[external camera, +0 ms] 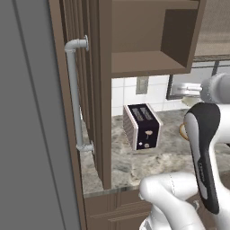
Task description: Pick the garlics from the cabinet and place them in one bowl. Pick the sweet potato from the sink and place it in the other bowl.
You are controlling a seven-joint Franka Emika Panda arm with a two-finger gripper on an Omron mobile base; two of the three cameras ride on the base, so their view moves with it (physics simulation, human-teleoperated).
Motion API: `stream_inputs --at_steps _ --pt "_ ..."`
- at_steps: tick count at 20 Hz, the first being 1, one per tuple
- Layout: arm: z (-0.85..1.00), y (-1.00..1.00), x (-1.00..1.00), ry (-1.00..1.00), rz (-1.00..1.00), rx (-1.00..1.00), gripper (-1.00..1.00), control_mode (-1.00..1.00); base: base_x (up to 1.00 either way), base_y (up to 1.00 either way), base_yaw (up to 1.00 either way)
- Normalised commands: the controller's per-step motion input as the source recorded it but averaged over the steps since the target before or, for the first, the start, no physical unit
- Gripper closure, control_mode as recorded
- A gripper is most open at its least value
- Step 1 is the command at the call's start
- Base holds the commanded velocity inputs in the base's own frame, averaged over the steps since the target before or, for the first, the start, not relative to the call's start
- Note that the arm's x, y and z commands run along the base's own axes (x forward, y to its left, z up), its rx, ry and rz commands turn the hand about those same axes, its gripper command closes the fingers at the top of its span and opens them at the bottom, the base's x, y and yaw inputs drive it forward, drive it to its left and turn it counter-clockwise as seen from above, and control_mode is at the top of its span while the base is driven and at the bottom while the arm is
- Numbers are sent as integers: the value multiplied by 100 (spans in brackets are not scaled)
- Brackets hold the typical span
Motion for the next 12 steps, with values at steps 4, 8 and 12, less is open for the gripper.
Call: stream_inputs --at_steps 4,8,12 --pt "-38 -54 -42 21 -18 0 100 -100 0 0 0" --pt "-52 -62 -7 13 -14 0 100 -100 0 0 0" --pt "-37 -66 1 9 -5 0 100 -100 0 0 0"
